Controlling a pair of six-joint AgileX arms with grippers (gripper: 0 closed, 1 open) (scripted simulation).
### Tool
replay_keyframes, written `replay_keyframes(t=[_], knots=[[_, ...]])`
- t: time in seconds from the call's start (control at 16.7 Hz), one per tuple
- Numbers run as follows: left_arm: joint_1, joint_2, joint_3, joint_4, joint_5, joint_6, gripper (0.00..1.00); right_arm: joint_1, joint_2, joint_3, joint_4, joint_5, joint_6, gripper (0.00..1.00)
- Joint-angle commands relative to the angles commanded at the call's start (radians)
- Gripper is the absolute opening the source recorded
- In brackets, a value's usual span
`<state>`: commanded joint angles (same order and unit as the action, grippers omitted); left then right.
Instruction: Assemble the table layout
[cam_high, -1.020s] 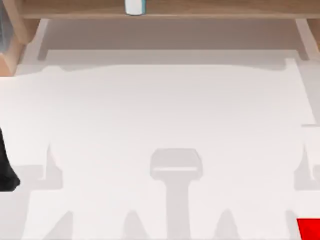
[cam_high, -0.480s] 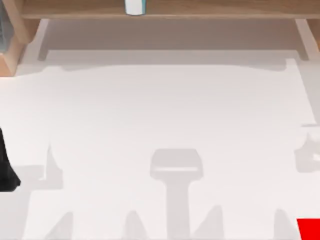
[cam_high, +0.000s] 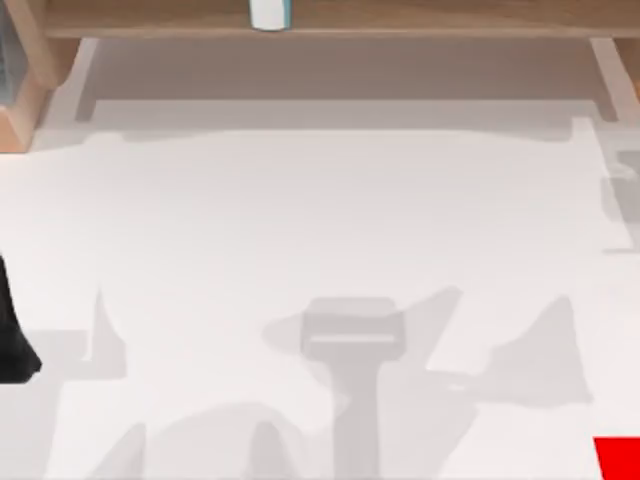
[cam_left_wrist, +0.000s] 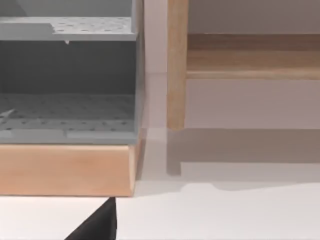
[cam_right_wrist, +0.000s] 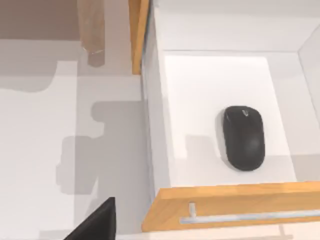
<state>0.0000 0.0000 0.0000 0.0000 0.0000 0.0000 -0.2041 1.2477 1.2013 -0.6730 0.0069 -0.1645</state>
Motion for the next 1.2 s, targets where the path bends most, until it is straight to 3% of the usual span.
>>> replay_keyframes(t=[0.36, 0.66, 0.9, 1.2], knots=[[0.0, 0.0, 0.0, 0.0, 0.0, 0.0, 1.0, -0.107, 0.694, 0.643, -0.354, -0.005, -0.081, 1.0], [0.0, 0.0, 0.0, 0.0, 0.0, 0.0, 1.0, -0.165, 1.125, 1.045, -0.579, -0.014, -0.133, 1.0], [0.0, 0.0, 0.0, 0.0, 0.0, 0.0, 1.0, -0.17, 1.314, 1.237, -0.674, -0.025, -0.155, 1.0], [0.0, 0.0, 0.0, 0.0, 0.0, 0.0, 1.0, -0.167, 1.353, 1.288, -0.691, -0.03, -0.159, 1.0]])
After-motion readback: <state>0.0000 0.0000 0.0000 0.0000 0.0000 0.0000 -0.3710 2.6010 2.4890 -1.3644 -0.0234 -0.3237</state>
